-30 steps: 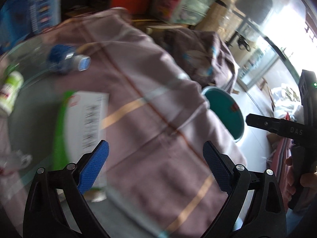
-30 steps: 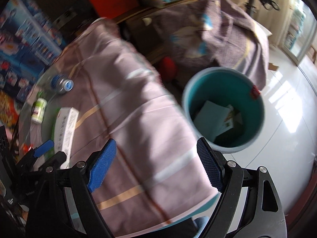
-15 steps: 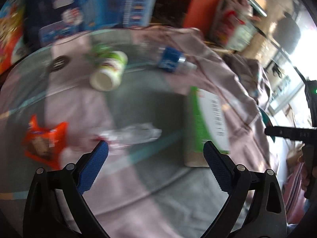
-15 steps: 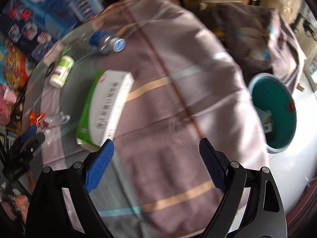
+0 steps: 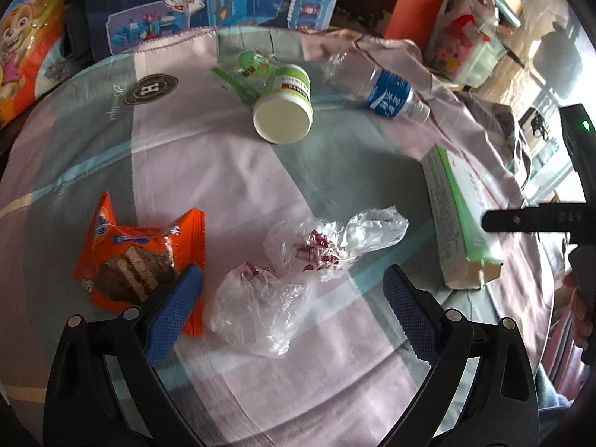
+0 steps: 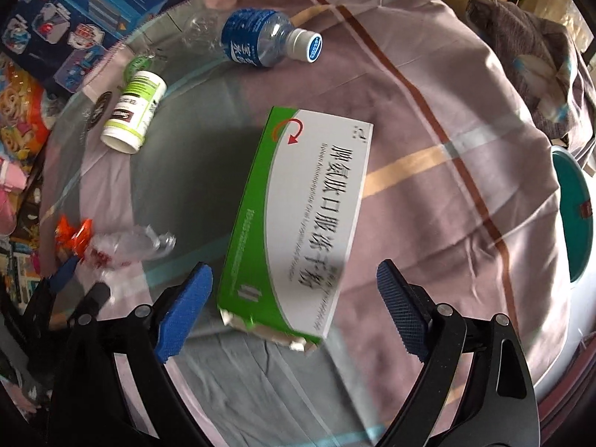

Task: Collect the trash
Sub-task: 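Grasp the white-and-green medicine box with the right tool while the left grasps the clear plastic bag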

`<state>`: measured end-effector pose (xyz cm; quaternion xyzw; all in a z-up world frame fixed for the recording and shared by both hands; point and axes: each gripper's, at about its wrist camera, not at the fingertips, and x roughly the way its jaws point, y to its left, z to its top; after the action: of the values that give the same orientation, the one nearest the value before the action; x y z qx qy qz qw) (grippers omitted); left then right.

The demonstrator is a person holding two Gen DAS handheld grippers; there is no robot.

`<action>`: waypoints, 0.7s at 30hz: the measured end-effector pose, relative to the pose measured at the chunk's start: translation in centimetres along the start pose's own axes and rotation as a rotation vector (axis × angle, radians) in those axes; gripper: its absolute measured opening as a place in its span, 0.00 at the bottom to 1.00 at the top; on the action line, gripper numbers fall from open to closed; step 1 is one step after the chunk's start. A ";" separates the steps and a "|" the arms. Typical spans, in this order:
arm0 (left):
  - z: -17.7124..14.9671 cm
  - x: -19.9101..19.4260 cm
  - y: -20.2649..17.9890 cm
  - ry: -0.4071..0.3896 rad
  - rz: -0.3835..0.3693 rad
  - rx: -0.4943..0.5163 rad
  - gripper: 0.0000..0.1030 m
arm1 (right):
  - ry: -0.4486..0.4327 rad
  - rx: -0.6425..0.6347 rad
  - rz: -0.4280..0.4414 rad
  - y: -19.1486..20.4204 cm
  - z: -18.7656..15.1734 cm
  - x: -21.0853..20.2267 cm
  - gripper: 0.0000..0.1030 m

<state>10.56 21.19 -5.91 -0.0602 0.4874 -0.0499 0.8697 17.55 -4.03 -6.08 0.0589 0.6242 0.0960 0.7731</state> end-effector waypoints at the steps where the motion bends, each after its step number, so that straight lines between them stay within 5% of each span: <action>1: 0.0 0.3 0.0 0.007 -0.004 0.000 0.94 | 0.002 0.001 -0.004 0.1 0.1 0.3 0.84; 12: -0.2 1.6 -1.4 0.036 -0.061 0.028 0.94 | -0.023 -0.046 -0.045 0.7 0.8 2.6 0.83; 14: -0.2 1.8 -2.1 0.039 -0.054 0.055 0.94 | -0.036 -0.062 -0.024 0.6 0.9 2.5 0.72; 21: 0.4 2.9 -2.6 0.052 0.034 0.102 0.94 | -0.041 -0.111 -0.033 -1.1 0.1 1.9 0.72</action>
<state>12.35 18.24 -7.78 -0.0061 0.5074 -0.0615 0.8595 18.17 -4.69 -8.13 0.0079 0.6030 0.1165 0.7892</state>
